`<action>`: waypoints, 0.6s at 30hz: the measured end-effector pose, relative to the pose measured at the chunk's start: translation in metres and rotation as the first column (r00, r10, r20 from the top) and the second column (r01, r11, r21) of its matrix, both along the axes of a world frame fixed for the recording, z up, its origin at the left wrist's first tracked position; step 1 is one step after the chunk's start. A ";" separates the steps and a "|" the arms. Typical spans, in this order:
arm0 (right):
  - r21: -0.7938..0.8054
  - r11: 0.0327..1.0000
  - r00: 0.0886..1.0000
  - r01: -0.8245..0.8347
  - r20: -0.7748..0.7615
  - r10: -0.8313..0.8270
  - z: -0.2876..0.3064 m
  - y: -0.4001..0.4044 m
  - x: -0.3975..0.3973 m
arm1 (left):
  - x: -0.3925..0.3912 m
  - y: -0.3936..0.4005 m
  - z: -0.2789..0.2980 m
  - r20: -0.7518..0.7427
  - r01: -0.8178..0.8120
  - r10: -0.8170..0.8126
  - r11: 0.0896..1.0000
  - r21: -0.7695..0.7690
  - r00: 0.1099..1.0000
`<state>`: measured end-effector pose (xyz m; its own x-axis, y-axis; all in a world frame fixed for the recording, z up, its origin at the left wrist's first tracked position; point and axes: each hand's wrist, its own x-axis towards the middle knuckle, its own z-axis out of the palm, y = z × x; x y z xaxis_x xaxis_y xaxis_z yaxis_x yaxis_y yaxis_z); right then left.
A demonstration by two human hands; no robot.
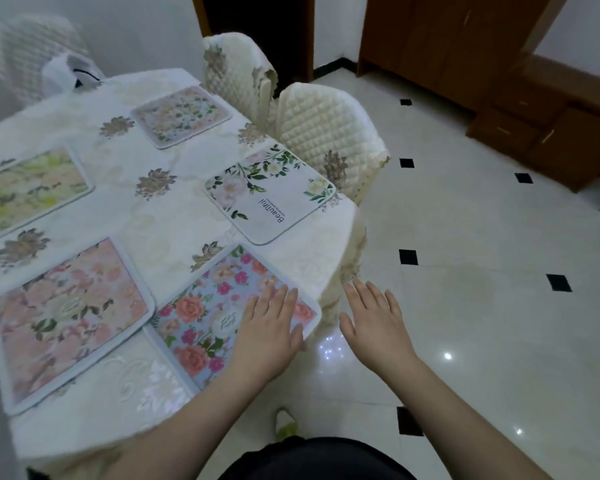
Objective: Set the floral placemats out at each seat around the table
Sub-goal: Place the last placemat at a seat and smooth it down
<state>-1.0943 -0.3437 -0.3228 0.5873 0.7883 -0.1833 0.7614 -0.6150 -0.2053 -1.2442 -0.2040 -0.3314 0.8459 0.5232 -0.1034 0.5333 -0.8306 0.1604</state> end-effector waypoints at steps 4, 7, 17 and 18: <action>-0.037 0.992 0.992 -0.124 0.026 0.125 0.001 0.041 -0.007 | -0.016 0.026 -0.004 0.048 -0.077 0.077 0.997 -0.006 0.996; -0.055 0.980 0.981 -0.190 0.030 0.192 -0.001 0.072 -0.010 | -0.026 0.047 -0.011 0.036 -0.121 0.122 0.992 -0.027 0.992; -0.077 0.918 0.921 -0.390 -0.026 0.389 -0.022 0.145 -0.028 | -0.063 0.079 -0.036 -0.051 -0.309 0.307 0.950 -0.047 0.950; -0.080 0.906 0.910 -0.416 -0.029 0.415 -0.026 0.150 -0.027 | -0.066 0.079 -0.039 -0.061 -0.335 0.332 0.941 -0.049 0.941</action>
